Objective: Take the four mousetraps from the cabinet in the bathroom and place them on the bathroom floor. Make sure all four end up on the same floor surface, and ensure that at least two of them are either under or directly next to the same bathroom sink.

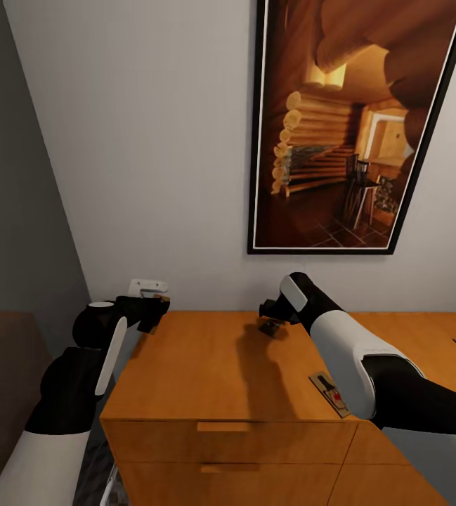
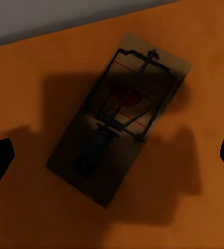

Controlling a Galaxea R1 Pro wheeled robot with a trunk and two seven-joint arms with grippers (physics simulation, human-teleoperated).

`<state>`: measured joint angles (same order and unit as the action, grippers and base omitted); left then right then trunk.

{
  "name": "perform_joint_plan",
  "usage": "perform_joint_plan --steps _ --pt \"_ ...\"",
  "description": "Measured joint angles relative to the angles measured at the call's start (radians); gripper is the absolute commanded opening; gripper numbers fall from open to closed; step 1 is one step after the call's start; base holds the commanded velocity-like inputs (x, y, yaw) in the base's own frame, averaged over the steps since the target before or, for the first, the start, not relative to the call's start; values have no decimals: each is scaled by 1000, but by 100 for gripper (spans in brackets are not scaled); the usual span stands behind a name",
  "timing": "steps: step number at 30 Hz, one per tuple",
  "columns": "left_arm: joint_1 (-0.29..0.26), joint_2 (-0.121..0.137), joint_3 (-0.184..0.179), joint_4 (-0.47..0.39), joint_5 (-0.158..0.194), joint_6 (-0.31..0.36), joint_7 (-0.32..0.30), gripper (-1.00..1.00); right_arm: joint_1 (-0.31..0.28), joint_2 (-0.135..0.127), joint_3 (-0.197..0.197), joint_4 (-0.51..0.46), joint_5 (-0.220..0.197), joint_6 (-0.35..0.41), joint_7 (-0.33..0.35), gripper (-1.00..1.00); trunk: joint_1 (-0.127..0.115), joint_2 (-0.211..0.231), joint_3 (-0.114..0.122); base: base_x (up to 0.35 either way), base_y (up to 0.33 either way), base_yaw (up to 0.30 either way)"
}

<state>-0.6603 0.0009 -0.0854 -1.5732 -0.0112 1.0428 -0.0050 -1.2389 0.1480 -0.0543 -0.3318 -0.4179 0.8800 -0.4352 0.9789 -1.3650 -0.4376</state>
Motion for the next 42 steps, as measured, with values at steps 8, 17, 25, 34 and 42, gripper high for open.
perform_joint_plan --steps 8,17,25,34,42 --pt "0 0 0 0 0 0 0 -100 0 0 0 -1 0 -1 0 100 19 -35 -16 0 0 0" --pt "0 0 0 -1 0 0 0 -100 -7 0 0 -1 0 -1 0 100 19 -35 -16 0 0 0" --pt "0 0 0 -1 0 0 0 -100 -12 0 0 -1 0 -1 0 100 23 -42 -19 0 0 0" --pt "0 0 0 -1 0 0 0 -100 -15 -1 0 -1 0 -1 0 100 42 -77 -35 0 0 0" --pt "0 0 0 -1 0 0 0 -100 -15 -1 0 -1 -1 -1 0 100 42 -77 -35 0 0 0"
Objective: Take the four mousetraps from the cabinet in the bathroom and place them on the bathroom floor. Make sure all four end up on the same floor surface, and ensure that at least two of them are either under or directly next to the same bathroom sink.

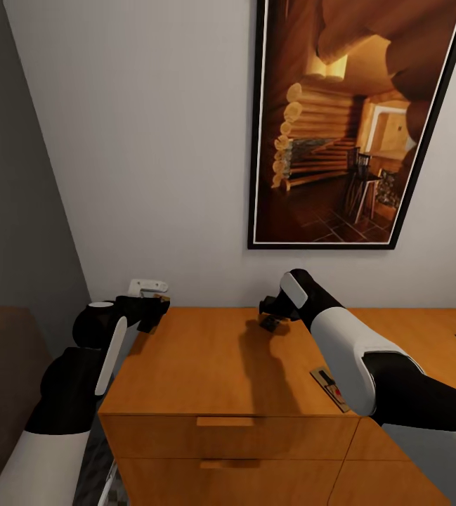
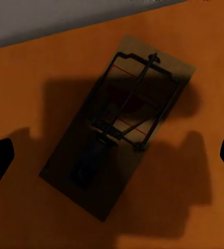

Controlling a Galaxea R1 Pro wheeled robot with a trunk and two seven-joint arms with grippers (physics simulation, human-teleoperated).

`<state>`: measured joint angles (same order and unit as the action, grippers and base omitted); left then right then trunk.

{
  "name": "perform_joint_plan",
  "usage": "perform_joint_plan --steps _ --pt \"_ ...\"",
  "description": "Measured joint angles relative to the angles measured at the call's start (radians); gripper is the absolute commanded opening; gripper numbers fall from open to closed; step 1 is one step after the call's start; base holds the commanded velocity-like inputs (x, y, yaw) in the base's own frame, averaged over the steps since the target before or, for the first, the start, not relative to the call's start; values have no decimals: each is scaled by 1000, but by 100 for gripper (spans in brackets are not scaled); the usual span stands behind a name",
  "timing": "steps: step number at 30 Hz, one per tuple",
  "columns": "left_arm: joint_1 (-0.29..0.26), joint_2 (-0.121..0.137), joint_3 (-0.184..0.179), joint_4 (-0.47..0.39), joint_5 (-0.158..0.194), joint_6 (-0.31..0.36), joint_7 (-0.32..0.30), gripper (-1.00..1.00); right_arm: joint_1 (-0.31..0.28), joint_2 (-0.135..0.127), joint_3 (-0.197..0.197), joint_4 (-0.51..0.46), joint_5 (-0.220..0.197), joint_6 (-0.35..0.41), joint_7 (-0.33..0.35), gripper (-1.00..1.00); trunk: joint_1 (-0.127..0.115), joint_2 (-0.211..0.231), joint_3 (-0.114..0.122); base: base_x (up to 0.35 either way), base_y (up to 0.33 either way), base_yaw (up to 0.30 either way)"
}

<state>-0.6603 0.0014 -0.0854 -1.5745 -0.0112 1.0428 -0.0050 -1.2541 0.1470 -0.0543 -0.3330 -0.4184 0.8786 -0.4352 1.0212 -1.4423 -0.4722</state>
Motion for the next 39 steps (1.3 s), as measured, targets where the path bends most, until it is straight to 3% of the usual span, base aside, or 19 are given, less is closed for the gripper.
perform_joint_plan --steps 39 --pt "0 -2 0 0 0 0 0 -100 -6 -2 -1 10 0 0 0 100 0 0 0 10 24 0"
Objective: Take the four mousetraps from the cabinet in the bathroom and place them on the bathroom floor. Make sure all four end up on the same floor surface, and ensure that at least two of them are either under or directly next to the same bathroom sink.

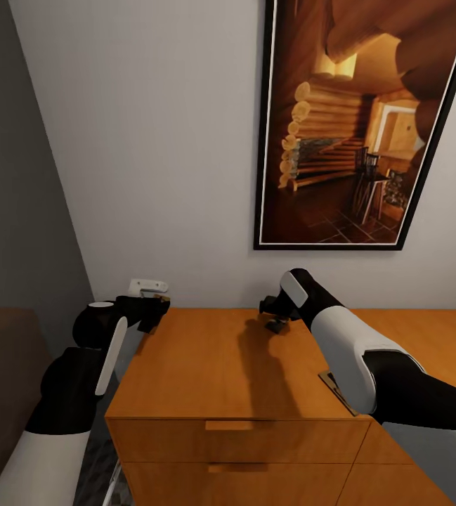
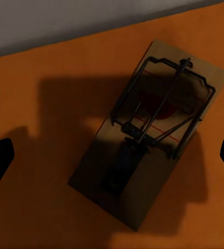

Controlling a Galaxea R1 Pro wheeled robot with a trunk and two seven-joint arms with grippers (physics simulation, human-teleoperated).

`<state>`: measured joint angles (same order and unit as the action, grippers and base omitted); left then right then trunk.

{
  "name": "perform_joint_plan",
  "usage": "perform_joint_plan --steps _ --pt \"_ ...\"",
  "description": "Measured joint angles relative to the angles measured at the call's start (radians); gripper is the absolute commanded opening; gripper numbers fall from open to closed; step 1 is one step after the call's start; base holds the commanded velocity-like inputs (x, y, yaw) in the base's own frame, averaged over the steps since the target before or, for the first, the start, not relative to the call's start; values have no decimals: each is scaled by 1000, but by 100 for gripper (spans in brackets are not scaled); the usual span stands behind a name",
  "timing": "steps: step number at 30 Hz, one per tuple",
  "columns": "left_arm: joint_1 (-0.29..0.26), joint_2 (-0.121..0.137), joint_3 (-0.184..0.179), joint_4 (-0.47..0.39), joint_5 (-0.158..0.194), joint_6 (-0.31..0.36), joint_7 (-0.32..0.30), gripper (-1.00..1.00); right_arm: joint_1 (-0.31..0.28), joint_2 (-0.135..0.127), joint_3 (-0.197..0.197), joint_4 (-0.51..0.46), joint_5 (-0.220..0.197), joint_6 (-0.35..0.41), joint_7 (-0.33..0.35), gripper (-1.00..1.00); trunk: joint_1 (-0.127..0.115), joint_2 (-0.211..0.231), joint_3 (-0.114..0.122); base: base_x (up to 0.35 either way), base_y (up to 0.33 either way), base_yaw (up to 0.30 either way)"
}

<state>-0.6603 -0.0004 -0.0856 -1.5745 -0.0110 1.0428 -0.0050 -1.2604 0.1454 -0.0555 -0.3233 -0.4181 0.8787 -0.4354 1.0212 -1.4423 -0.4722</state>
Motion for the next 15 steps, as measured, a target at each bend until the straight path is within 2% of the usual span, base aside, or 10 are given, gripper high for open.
perform_joint_plan --steps 12,15 --pt "0 1 0 -1 1 0 0 -100 0 -1 0 1 0 1 0 100 0 0 0 0 0 0" --pt "0 2 0 -1 1 0 0 -100 0 -1 0 1 0 0 0 100 11 -21 -9 0 0 0"
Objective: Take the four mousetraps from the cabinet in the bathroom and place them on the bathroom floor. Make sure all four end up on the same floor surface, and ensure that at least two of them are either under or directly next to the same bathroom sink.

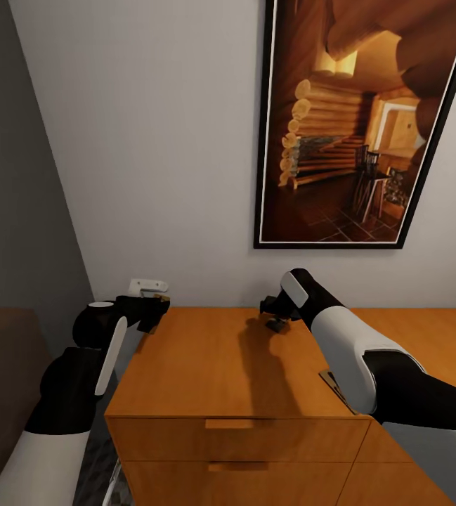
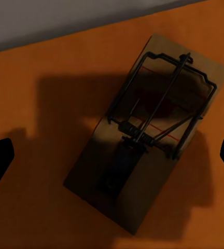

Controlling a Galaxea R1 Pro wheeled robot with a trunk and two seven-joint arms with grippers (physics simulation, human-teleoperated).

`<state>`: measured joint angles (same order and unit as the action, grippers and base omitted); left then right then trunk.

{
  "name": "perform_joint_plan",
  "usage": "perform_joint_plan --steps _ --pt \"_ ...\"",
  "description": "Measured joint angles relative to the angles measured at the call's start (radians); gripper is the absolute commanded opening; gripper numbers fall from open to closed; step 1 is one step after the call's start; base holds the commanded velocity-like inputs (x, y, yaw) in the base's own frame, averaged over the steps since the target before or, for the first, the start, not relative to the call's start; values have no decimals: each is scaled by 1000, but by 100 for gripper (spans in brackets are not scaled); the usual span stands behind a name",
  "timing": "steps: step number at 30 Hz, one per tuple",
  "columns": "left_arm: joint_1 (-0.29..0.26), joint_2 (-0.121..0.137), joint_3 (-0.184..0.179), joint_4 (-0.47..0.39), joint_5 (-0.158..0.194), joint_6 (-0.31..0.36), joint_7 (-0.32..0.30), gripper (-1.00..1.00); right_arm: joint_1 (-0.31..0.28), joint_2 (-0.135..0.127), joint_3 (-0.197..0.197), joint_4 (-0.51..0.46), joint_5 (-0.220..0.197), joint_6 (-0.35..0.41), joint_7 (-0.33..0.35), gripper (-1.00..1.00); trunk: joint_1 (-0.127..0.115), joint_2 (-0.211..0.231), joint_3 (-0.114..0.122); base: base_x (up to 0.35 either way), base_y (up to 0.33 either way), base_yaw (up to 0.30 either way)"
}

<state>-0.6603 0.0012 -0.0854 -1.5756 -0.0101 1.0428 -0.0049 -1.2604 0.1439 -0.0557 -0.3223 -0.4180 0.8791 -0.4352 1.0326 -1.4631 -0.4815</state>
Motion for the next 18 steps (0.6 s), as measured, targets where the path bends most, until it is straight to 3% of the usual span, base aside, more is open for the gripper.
perform_joint_plan --steps 18 --pt "0 0 0 0 0 0 0 -100 0 -1 0 -1 0 0 0 100 8 -14 -6 0 0 0"
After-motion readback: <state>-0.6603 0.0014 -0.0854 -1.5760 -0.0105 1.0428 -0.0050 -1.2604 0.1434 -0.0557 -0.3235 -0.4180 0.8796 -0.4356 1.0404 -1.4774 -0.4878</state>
